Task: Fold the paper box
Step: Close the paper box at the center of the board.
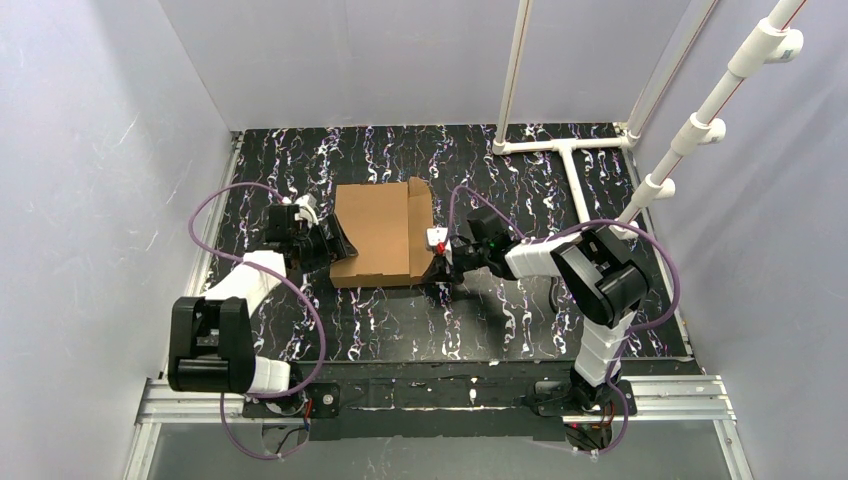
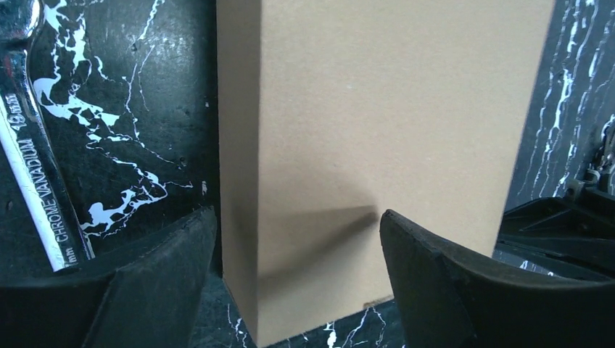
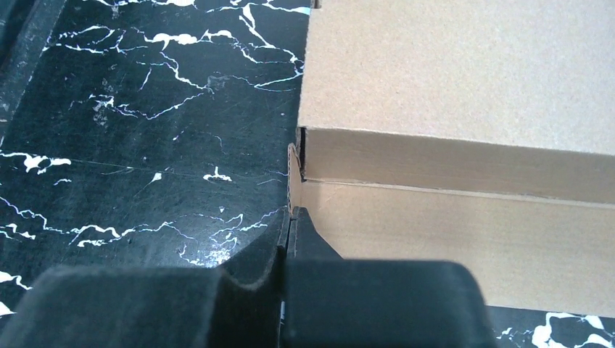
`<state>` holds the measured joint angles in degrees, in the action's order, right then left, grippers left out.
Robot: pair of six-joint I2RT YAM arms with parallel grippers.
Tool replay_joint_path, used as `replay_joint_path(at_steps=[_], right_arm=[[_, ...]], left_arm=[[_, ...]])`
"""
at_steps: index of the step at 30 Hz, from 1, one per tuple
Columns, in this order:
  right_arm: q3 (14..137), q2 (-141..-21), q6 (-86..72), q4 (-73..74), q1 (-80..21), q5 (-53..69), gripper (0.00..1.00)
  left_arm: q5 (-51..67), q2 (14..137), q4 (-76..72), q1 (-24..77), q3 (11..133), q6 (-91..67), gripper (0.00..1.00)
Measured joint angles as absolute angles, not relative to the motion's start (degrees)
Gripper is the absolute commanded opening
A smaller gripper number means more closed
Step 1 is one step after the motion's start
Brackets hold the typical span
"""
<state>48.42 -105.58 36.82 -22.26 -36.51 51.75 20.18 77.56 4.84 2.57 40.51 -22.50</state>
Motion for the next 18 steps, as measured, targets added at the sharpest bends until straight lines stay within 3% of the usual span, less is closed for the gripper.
replay_joint_path(at_steps=[6, 18], right_arm=[[48.4, -106.5, 31.3, -23.8, -35.7, 52.2, 0.01], [48.8, -107.4, 23.1, -25.1, -35.3, 51.2, 0.01]], left_arm=[[20.8, 80.4, 5.0, 2.1, 41.3, -23.0, 0.68], [21.2, 81.3, 6.1, 2.0, 42.5, -23.1, 0.67]])
